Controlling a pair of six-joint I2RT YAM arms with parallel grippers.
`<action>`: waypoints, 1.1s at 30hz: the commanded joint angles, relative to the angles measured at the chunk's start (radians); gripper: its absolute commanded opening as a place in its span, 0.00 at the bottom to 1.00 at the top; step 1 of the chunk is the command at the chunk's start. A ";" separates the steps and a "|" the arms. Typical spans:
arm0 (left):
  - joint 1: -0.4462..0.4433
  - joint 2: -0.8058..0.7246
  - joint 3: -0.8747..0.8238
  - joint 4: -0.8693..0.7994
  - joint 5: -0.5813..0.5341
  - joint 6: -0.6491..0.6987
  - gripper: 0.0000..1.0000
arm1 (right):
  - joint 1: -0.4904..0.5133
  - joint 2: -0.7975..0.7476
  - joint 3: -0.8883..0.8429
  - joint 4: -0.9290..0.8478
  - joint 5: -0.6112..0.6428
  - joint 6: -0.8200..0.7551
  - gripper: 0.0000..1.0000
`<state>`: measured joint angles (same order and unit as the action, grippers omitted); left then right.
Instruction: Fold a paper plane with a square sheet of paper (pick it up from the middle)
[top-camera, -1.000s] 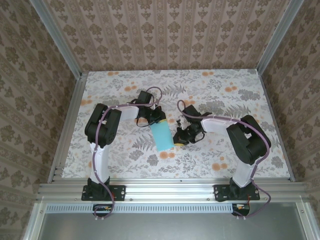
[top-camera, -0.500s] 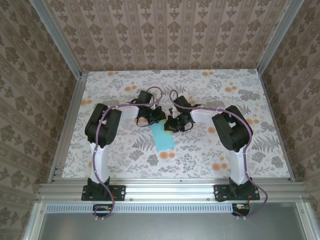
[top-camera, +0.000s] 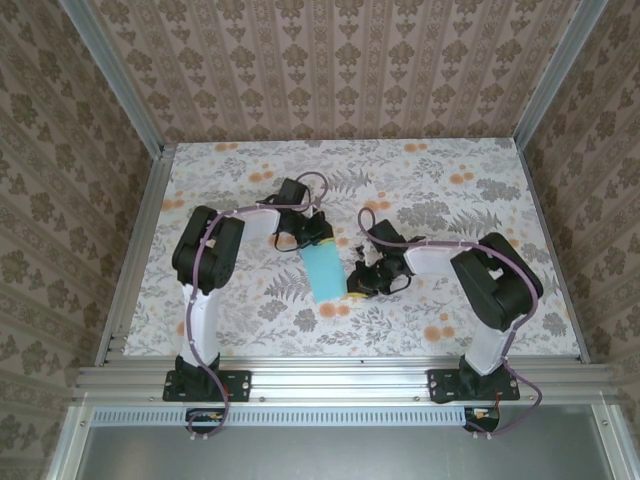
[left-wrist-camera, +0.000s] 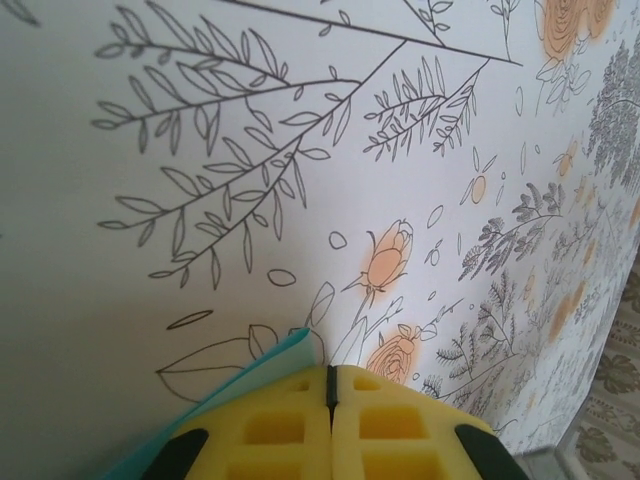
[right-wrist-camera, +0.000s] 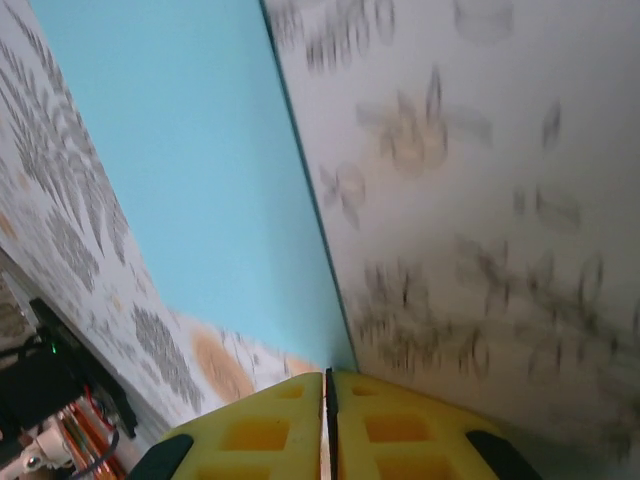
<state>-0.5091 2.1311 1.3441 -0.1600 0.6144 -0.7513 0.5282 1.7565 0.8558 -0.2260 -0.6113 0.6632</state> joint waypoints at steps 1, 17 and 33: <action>-0.012 0.047 0.050 -0.143 -0.083 0.068 0.11 | 0.007 -0.101 0.014 -0.055 0.063 0.009 0.15; 0.160 -0.381 -0.014 -0.335 -0.293 0.109 0.53 | 0.104 0.136 0.462 -0.162 0.511 -0.308 0.39; 0.240 -0.578 -0.395 -0.179 -0.227 0.017 0.71 | 0.128 0.438 0.733 -0.296 0.638 -0.256 0.45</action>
<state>-0.2676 1.5875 0.9840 -0.4026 0.3359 -0.6937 0.6590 2.1578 1.5661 -0.4553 -0.0349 0.3672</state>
